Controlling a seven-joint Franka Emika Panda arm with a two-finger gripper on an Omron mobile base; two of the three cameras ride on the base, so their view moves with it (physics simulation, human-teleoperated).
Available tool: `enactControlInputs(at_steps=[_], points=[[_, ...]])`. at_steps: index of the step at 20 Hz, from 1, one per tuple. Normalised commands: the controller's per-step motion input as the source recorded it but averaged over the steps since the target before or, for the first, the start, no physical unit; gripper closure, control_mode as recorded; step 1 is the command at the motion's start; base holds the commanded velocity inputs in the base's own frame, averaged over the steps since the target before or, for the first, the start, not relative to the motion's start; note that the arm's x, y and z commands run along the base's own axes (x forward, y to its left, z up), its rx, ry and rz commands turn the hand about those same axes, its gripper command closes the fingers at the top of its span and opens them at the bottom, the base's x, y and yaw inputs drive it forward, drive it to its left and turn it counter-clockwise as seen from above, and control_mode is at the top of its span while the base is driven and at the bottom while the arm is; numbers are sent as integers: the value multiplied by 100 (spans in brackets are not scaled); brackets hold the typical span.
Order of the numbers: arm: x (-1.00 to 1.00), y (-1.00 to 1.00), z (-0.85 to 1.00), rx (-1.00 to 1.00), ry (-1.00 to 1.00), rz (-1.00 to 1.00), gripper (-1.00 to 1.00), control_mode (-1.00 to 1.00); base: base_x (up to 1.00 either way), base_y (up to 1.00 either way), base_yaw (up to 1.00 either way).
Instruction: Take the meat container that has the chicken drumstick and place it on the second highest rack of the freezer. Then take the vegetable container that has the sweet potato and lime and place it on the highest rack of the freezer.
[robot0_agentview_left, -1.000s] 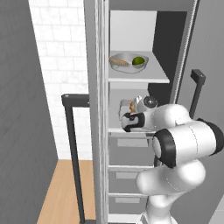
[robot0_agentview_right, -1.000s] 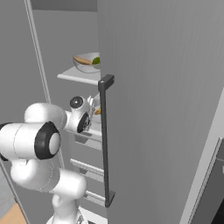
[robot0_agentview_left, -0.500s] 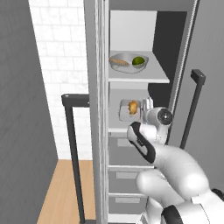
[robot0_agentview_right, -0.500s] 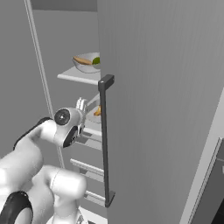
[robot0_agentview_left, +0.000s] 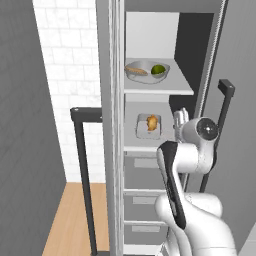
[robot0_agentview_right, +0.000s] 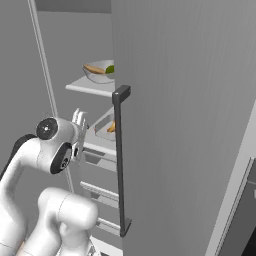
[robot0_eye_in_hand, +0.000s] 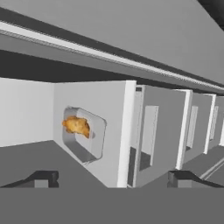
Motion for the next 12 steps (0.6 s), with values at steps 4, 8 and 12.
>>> enactControlInputs(at_steps=[4,8,12], points=[[-88,0,67,0,1,0,-100,-100,0,0,0],[-78,0,67,0,0,0,-100,-100,0,0,0],[-93,-6,57,0,-4,0,-100,-100,0,0,0]])
